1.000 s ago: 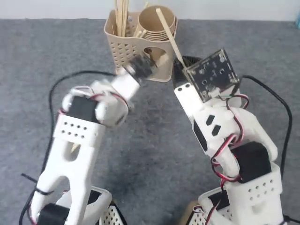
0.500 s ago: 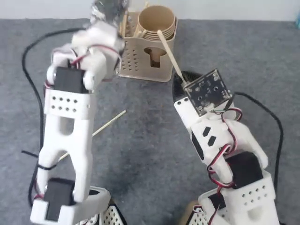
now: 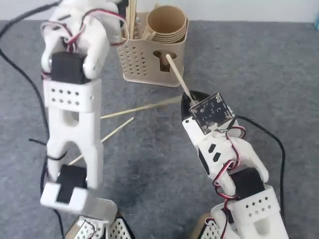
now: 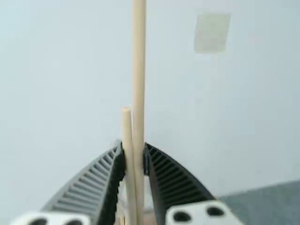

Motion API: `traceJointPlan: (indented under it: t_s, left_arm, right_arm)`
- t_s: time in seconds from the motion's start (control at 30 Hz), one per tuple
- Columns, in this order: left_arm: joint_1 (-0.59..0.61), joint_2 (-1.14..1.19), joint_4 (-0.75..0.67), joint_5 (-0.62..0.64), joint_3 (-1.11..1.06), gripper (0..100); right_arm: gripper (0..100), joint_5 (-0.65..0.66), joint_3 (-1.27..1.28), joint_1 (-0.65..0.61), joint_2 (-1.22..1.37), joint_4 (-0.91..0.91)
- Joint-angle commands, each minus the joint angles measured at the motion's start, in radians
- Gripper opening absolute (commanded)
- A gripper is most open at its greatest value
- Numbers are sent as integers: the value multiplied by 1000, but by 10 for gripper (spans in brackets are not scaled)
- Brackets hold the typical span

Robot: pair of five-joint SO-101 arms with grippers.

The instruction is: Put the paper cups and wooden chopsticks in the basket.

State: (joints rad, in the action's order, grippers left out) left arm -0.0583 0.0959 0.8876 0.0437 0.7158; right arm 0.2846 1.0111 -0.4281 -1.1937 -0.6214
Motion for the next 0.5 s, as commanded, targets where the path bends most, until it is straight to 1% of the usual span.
traceJointPlan:
  t_s: [0.0,0.27,0.37,0.47]
  left_arm:
    - [9,77,-117,18,133,12]
    - [9,313,-302,18,298,12]
    - [12,397,-304,18,348,12]
    - [54,483,-304,18,390,12]
  right_arm:
    - [8,-15,8,13,-31,36]
    - [8,-17,29,13,-33,36]
    - [8,-17,29,13,-33,36]
    - [8,-17,29,13,-33,36]
